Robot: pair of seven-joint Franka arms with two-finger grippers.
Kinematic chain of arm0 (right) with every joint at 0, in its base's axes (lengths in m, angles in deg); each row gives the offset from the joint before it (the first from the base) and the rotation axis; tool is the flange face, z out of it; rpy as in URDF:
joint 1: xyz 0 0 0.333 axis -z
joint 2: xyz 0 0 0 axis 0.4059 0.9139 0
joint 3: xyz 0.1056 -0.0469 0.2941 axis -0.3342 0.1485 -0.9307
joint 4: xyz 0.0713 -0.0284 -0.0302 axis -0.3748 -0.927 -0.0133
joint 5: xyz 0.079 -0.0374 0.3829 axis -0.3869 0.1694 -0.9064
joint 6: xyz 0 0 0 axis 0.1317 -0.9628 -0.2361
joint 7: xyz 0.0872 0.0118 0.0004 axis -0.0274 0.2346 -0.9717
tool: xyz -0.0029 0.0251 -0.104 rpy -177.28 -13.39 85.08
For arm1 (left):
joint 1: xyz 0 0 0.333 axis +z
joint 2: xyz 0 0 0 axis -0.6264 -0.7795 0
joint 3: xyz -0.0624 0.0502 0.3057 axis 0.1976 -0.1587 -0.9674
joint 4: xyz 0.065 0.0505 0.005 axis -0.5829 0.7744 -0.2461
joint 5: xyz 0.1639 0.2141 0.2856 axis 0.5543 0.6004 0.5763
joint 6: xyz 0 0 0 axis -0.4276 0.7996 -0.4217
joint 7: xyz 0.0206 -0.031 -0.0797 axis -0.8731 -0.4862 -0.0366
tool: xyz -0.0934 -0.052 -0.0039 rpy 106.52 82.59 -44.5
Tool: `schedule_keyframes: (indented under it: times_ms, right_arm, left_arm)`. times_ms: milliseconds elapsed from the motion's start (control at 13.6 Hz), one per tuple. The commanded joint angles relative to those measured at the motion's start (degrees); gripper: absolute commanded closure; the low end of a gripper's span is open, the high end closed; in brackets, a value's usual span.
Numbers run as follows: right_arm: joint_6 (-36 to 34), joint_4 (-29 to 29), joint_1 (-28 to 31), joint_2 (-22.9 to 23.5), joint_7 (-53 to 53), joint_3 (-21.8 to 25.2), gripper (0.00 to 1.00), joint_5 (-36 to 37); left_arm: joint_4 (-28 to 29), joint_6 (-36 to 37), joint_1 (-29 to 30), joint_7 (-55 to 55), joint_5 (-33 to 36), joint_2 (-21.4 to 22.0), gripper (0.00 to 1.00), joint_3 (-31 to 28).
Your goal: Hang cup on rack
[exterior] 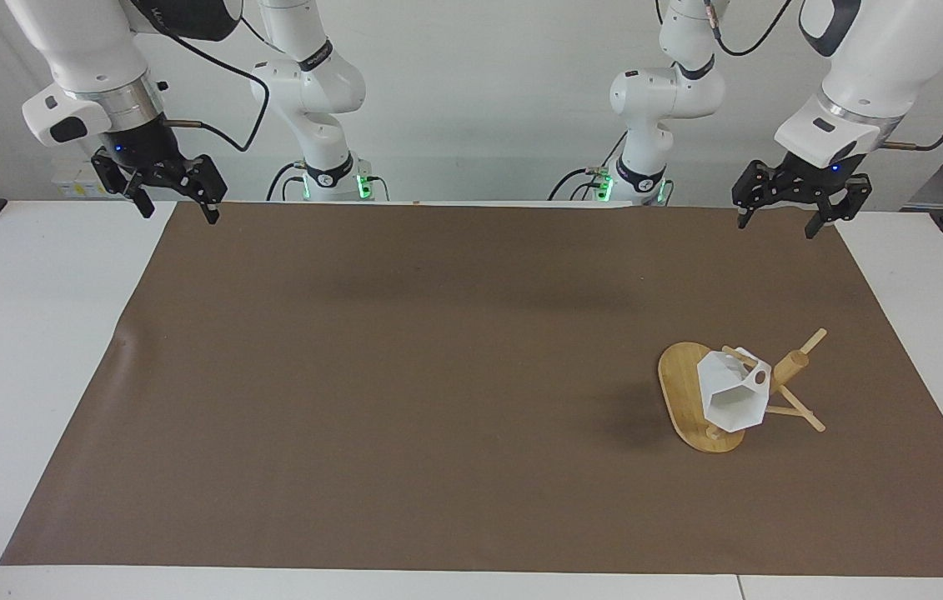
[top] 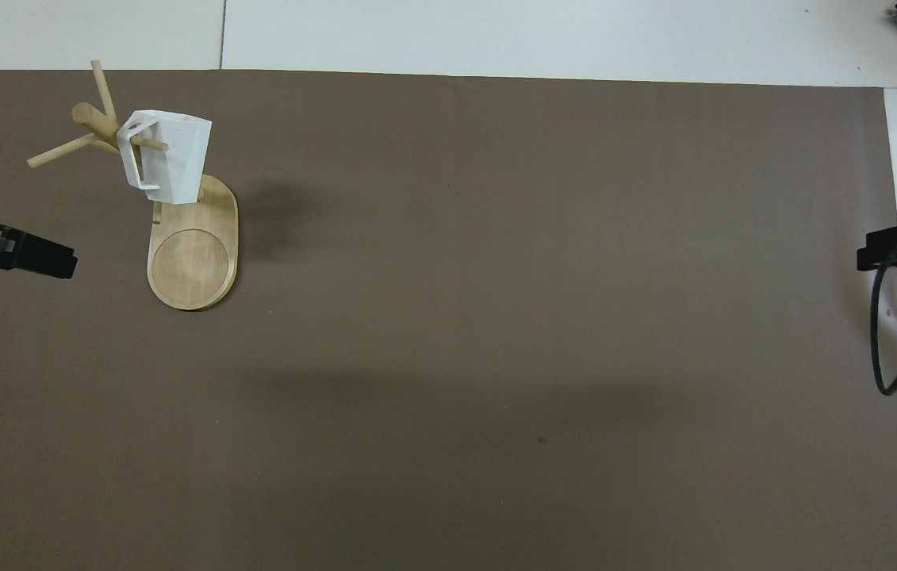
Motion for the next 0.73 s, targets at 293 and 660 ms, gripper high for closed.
schedule_keyframes:
  times_ms: [293, 660]
  right_arm:
    - [-0.8, -0.3, 0.4, -0.6, -0.1, -0.2, 0.00, -1.3]
    - [-0.8, -0.3, 0.4, -0.6, 0.0, -0.2, 0.00, -1.3]
  left_arm:
    - [6.7, -3.0, 0.6, -0.6, 0.1, 5.2, 0.00, -0.6]
    - [6.9, -3.3, 0.6, -6.6, 0.1, 5.2, 0.00, -0.6]
